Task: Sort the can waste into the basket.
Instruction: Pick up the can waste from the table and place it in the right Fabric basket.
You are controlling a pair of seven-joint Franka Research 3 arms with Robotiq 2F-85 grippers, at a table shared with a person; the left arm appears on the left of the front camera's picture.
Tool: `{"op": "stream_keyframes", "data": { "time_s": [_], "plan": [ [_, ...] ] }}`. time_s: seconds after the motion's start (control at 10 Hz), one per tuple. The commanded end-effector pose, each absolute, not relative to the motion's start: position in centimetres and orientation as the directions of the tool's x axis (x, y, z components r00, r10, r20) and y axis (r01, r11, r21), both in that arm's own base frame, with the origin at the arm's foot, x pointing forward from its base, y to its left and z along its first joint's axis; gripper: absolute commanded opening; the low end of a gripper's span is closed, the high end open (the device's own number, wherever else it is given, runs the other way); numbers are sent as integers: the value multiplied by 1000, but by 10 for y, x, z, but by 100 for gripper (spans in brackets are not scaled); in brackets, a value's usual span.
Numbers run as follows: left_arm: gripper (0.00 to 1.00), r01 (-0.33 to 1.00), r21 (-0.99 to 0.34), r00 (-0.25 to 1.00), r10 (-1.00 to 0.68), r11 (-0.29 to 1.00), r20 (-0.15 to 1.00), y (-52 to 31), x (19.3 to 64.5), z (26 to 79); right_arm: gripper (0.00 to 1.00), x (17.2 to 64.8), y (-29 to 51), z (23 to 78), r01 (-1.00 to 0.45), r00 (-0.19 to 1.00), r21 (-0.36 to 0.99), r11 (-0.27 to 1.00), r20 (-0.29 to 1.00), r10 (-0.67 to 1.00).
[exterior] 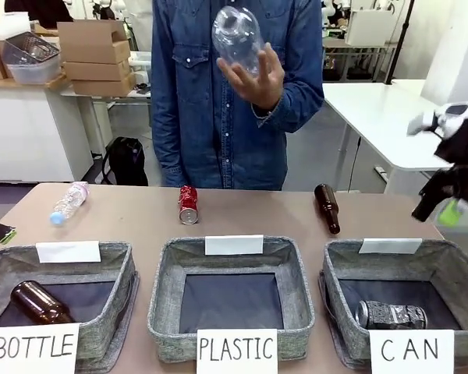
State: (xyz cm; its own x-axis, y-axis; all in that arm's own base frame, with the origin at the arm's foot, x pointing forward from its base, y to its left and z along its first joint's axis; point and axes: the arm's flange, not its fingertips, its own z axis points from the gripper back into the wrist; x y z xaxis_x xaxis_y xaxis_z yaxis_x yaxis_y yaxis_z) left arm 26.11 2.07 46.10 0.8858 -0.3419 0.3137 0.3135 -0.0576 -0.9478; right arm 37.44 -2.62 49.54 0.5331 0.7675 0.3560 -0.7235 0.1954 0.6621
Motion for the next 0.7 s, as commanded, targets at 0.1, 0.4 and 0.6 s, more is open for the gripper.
{"op": "stream_keyframes", "data": {
  "time_s": [0.1, 0.4, 0.6],
  "plan": [
    [100, 314, -947, 885, -339, -68, 318, 19, 259, 464, 100, 412, -60, 501, 145, 915, 925, -352, -261, -307],
    [100, 314, -947, 885, -339, -68, 318, 19, 259, 464, 100, 411, -68, 488, 248, 478, 872, -422, -489, -729],
    [100, 314, -947, 885, -339, -68, 318, 19, 259, 464, 100, 395, -50, 502, 149, 359, 937, -316, -349, -866]
  ]
}}
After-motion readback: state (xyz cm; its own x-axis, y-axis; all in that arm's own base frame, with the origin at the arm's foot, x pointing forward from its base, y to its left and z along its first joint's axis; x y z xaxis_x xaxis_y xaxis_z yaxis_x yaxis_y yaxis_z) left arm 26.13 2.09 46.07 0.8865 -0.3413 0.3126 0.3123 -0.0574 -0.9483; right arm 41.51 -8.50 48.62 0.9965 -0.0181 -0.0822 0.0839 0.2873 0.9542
